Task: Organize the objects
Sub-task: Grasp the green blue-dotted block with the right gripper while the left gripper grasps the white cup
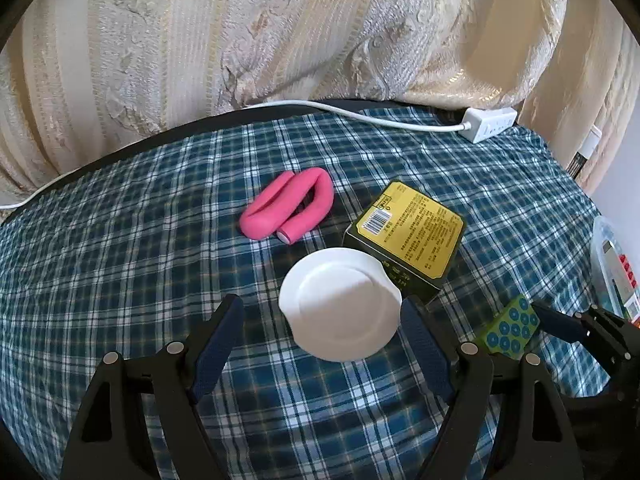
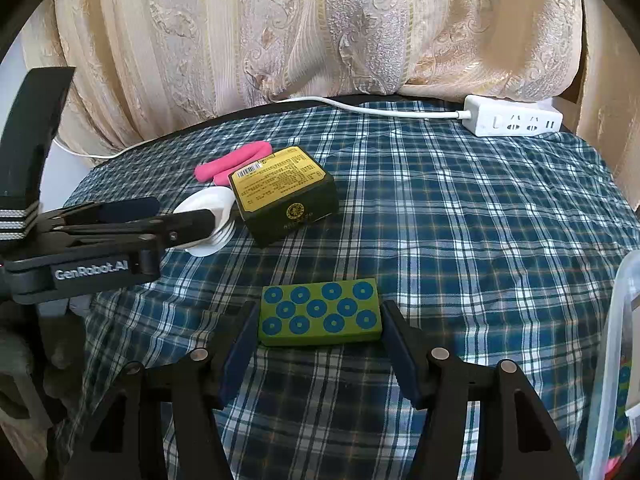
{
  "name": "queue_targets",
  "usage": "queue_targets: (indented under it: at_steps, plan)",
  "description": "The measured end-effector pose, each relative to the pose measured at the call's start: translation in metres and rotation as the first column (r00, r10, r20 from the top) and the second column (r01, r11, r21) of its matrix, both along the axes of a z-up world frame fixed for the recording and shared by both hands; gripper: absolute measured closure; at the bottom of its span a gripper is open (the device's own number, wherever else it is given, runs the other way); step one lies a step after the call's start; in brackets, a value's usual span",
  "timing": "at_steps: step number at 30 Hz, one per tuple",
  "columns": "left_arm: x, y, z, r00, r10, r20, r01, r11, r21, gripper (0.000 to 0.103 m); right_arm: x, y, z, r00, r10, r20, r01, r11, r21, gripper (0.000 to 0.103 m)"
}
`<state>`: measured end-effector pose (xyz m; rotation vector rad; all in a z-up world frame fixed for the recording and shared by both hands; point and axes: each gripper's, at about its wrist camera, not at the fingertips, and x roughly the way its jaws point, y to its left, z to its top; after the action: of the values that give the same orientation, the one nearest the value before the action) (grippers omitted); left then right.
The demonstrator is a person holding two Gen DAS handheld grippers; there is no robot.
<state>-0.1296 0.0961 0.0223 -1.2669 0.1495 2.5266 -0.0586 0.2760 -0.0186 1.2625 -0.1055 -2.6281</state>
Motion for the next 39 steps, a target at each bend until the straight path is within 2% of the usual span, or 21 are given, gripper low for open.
queue_targets:
  at_steps: [19, 23, 39]
  plan:
    - [-0.014, 0.006, -0.016, 1.000, 0.002, 0.006, -0.002, 0.999, -0.035, 0.022, 0.000, 0.000, -0.001, 1.000, -0.001, -0.001, 0.001, 1.000, -0.003, 0.039]
    - [-0.012, 0.008, -0.016, 1.000, -0.007, -0.009, 0.006, 0.999, -0.052, 0.035, 0.000, 0.001, -0.001, 1.000, -0.002, -0.001, 0.002, 1.000, -0.004, 0.039]
    - [0.004, 0.002, 0.003, 0.998, 0.019, -0.055, -0.021, 0.999, -0.025, 0.035, 0.003, 0.002, 0.005, 1.000, -0.019, -0.020, 0.019, 1.000, -0.022, 0.039]
